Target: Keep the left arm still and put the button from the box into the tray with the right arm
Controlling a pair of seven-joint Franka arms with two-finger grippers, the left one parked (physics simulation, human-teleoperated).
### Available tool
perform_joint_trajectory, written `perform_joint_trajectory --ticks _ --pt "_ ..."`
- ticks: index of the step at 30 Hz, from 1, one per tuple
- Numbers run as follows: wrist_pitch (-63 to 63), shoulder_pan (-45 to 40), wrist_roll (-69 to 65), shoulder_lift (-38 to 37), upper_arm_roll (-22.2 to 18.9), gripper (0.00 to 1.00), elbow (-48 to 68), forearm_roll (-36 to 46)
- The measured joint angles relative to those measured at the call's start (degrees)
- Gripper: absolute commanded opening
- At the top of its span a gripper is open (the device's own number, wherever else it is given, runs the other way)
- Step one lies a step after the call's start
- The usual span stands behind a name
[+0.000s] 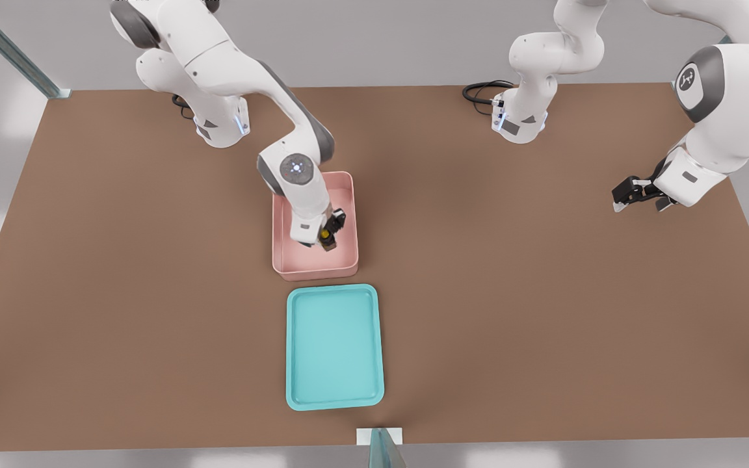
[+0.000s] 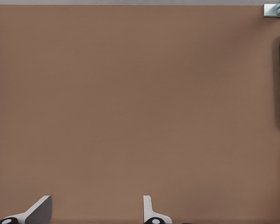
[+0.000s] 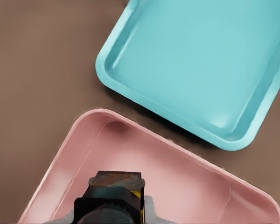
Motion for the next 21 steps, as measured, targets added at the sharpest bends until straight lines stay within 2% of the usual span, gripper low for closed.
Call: perform_joint_trajectory --ticks 2,5,9,10,11,13,15,16,18,21 --pt "-5.50 -0.07 -1.39 7.96 -1.09 0.52 16.24 -0.01" --pt "-9.73 -0.14 -3.65 22.94 -5.17 0.52 36.43 -0.08" --pt "-8.24 -0.12 -6.49 31.01 -8.91 0.52 41.52 -0.04" --pt "-7.42 -0.10 -7.10 31.89 -9.24 0.69 41.88 -0.05" --pt "-6.72 -0.08 -7.65 32.42 -9.41 1.00 42.28 -0.09" --pt "-5.77 -0.02 -8.65 32.67 -9.51 1.00 42.59 -0.17" --pt "-7.50 -0.14 -9.48 30.54 -9.27 1.00 42.58 -0.14" --pt "-11.69 -0.18 -9.88 27.03 -9.15 1.00 42.65 0.71" --pt "-23.28 -0.97 -11.27 18.07 -9.79 1.00 42.27 2.25" --pt "-35.97 -9.05 -13.16 -0.76 -10.46 1.00 27.56 0.71"
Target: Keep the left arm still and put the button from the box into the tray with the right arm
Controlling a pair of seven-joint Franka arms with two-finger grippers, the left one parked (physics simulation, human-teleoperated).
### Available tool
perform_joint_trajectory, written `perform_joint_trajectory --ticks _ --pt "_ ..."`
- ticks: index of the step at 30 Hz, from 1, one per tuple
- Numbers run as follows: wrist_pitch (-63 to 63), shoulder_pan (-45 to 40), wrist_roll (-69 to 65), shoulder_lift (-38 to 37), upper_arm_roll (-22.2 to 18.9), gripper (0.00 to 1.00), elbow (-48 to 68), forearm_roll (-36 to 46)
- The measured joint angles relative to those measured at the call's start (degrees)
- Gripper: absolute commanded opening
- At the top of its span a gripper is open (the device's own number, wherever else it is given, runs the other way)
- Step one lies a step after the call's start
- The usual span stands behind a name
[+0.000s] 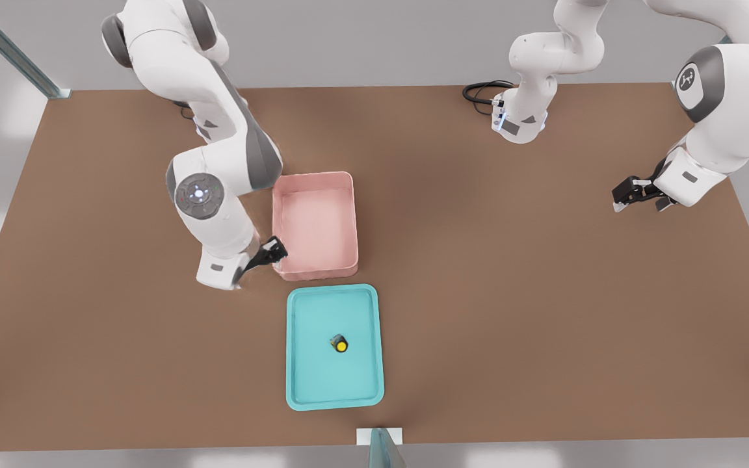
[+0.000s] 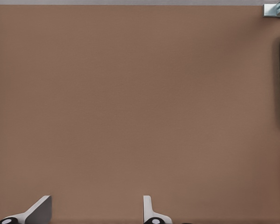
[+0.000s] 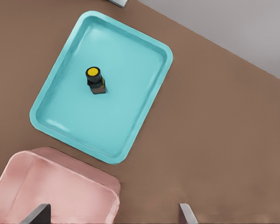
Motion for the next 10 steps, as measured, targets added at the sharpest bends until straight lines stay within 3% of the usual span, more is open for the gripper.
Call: perform_joint_trajectory --ticks 3,10 --pt "-7.59 -7.00 0.59 -8.51 -0.26 1.00 -5.25 -4.48" --pt "-15.93 -9.57 1.25 -6.81 -0.31 1.00 1.27 -4.34"
